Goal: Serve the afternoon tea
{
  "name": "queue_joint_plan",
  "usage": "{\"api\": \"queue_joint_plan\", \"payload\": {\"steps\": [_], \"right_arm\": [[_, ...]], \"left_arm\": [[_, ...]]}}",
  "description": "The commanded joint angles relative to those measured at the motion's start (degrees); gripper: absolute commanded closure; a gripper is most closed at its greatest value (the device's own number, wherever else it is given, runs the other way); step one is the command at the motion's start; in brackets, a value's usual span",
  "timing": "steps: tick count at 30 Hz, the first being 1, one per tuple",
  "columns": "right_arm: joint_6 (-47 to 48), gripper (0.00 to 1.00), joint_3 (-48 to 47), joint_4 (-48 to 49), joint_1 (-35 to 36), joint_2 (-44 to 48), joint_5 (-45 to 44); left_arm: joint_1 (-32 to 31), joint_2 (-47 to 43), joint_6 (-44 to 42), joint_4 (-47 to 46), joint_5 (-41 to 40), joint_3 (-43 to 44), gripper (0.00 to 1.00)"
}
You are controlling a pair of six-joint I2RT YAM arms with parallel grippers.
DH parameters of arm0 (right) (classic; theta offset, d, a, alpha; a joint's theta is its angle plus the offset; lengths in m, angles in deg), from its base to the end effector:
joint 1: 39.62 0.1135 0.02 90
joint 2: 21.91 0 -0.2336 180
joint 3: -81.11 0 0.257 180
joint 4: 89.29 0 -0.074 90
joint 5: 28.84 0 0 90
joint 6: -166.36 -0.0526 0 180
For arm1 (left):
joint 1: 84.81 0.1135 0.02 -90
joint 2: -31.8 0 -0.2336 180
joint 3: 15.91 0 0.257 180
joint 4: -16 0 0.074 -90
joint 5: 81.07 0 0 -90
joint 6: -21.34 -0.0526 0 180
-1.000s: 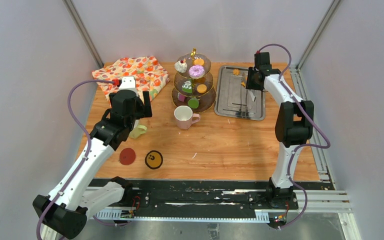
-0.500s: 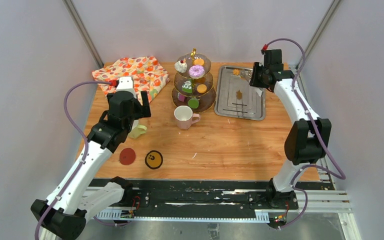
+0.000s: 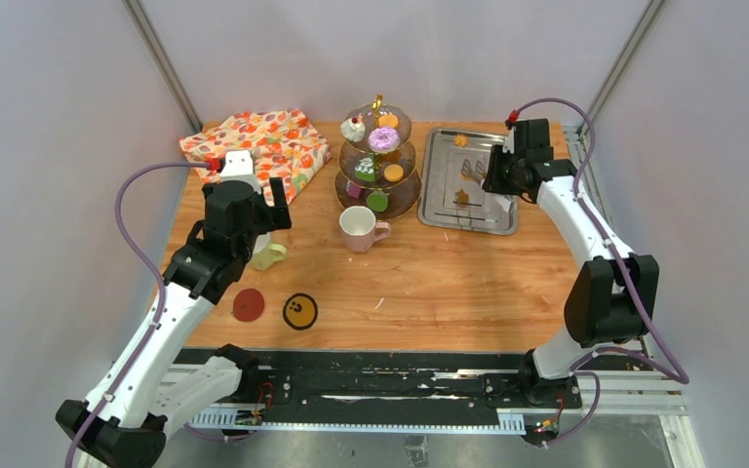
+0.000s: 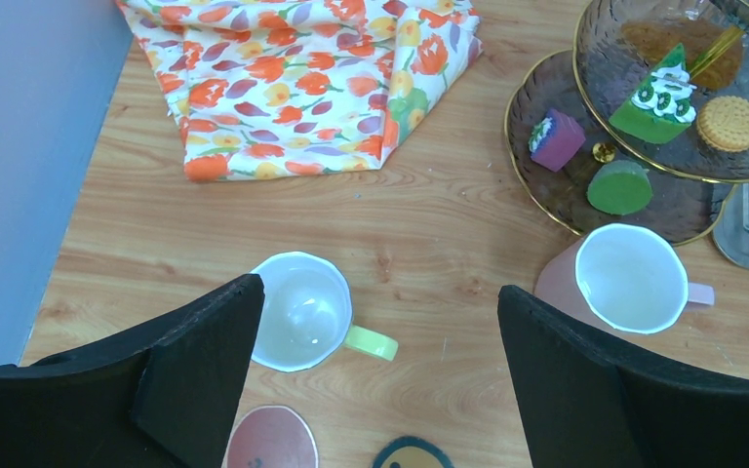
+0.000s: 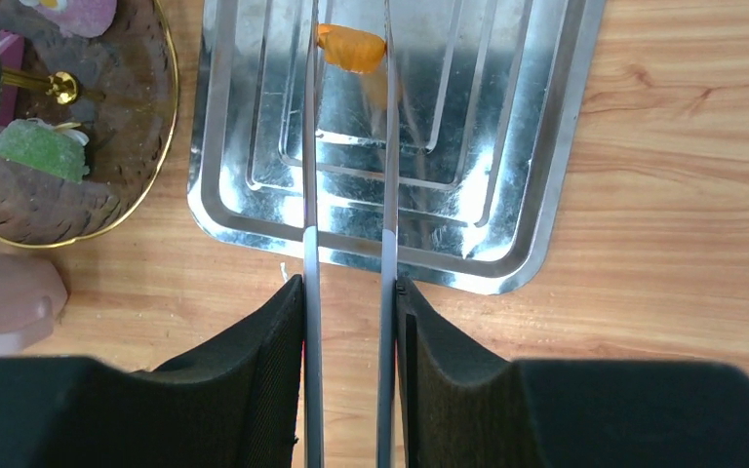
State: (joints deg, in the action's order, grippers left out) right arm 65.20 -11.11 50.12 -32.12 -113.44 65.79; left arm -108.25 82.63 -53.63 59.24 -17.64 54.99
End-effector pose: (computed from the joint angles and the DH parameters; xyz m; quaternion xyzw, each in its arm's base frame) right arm 0.3764 0.0538 0.2690 0.0118 0.9053 0.1047 0.4115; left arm 0.2159 -0.0680 0.3352 -0.0666 0.8195 0.0045 0.5692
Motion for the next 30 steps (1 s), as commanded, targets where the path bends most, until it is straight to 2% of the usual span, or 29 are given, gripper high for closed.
{"api": "queue_joint_plan", "payload": {"steps": [1,11,30], "right_arm": [[-1.58,1.0,1.21,1.42,1.48,4.26,1.84],[-5.17,0.99,2.81,4.29,4.23,6.14,8.02],[-7.74,0.99,-2.69,6.71,14.05,-3.97,11.47]], "left_arm": [[-0.17,-1.04,0.25,0.11,-0.63,0.25,0.05],[-0.14,-1.22,-0.17,-0.07,-0.57,0.16,0.05],[-0.19,-2.96,-0.71,0.95,-1.95,-0.21,0.05]]}}
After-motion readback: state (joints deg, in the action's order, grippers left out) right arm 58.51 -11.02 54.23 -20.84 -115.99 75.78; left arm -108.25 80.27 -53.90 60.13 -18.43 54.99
